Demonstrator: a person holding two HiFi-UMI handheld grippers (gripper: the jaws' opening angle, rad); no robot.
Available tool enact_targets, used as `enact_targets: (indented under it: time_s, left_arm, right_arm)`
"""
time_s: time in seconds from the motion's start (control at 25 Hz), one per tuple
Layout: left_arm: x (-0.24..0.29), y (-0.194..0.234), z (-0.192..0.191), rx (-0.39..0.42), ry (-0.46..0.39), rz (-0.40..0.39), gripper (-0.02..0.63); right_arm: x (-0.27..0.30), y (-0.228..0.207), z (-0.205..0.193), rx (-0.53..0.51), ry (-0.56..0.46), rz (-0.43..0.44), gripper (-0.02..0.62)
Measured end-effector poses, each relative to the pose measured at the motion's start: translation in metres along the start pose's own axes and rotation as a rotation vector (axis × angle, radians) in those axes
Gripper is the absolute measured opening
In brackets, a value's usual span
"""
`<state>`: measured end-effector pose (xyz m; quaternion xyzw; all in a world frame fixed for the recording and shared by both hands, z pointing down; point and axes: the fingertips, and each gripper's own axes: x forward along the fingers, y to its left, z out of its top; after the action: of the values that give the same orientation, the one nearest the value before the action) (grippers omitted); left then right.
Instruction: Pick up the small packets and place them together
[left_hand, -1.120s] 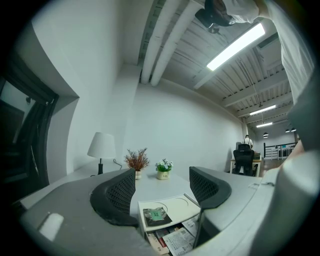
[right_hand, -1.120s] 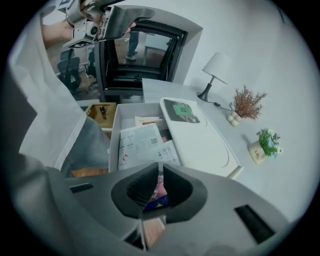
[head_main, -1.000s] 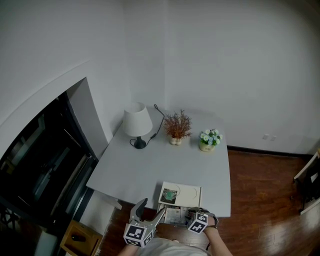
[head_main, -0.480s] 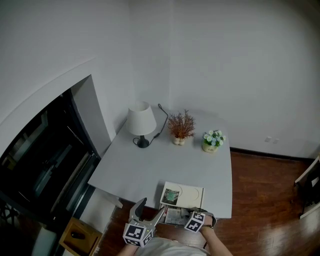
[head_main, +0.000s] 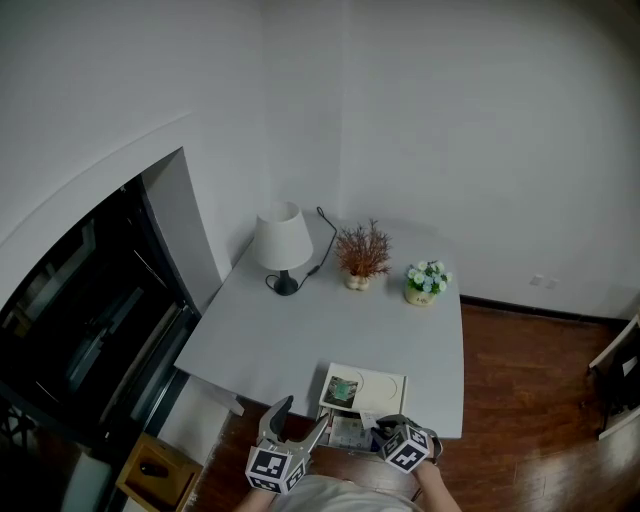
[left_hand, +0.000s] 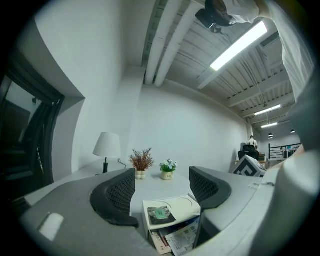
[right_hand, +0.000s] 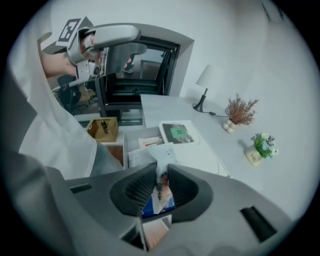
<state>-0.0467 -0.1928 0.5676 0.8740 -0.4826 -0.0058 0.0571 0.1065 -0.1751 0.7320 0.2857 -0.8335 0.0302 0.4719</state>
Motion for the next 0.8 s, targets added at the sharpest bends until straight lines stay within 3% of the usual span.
enact_targets:
  time_s: [0.2, 0.4, 0.48, 0.8]
  left_arm:
    - [0.003, -0.001, 0.002, 0.003, -0.004, -0.003, 0.322]
    - [0.003, -0.003, 0.0, 0.001, 0.0, -0.002, 0.322]
    - [0.002, -0.002, 0.0, -0.001, -0.001, 0.002, 0.322]
    - [-0.004, 0.01, -0.007, -0.017, 0.007, 0.037, 0.322]
  right_arm:
    - [-0.008, -0.038, 0.021, 0.073, -0.077, -0.086, 0.075]
    - [0.021, -0.081, -0.001, 0.191, -0.013, -0.184, 0.083]
    - [0.027, -0.09, -0.01, 0.227, 0.022, -0.193, 0.116]
    - [0.033, -0.085, -0.019, 0.285, 0.067, -0.13, 0.129]
